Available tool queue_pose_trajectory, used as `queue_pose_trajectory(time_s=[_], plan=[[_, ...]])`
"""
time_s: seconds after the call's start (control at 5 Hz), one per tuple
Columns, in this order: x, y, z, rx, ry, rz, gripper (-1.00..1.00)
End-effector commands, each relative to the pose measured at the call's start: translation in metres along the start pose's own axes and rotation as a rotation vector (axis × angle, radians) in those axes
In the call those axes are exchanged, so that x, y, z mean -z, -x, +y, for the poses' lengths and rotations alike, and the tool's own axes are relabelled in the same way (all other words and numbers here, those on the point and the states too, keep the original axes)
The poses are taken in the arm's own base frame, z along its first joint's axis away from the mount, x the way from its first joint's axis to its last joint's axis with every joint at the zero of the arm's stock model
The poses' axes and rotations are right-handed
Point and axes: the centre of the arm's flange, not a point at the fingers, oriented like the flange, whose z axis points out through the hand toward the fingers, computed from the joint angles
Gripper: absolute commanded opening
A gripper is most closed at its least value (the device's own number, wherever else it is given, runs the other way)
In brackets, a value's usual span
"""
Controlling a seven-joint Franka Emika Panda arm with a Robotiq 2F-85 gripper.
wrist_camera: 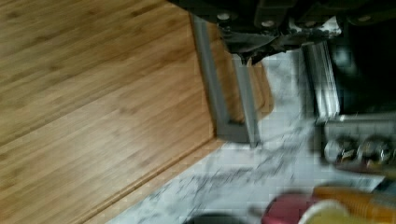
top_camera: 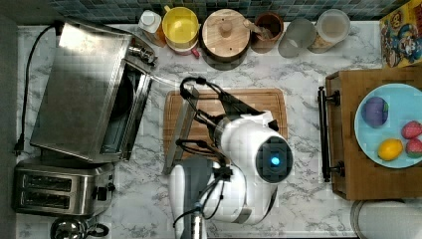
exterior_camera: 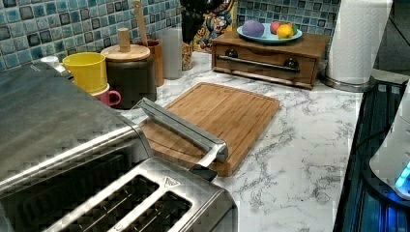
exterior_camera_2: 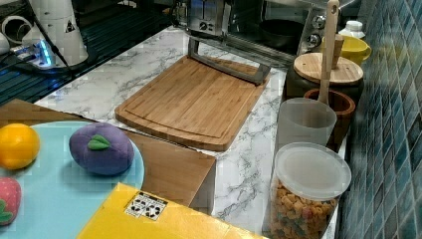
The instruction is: Close the oven.
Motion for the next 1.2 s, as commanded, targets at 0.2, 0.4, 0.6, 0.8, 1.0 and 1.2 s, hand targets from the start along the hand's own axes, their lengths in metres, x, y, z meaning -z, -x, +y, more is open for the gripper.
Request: queue_pose_trajectory(time_s=[0.2, 0.4, 0.6, 0.8, 1.0, 1.2], plan=[[-0.103, -0.009, 0.033, 0.078, -0.101, -0.106, -1.00], [-0.107, -0.008, 0.045, 0.089, -0.185, 0.009, -1.00], [-0.106, -0.005, 0.055, 0.107, -0.241, 0.067, -1.00], [-0.108, -0.003, 0.060, 0.162, -0.279, 0.087, -1.00], [-0.131, -0.003, 0.066, 0.222, -0.324, 0.045, -1.00], [-0.177, -0.003, 0.060, 0.266, -0.325, 0.001, -1.00]])
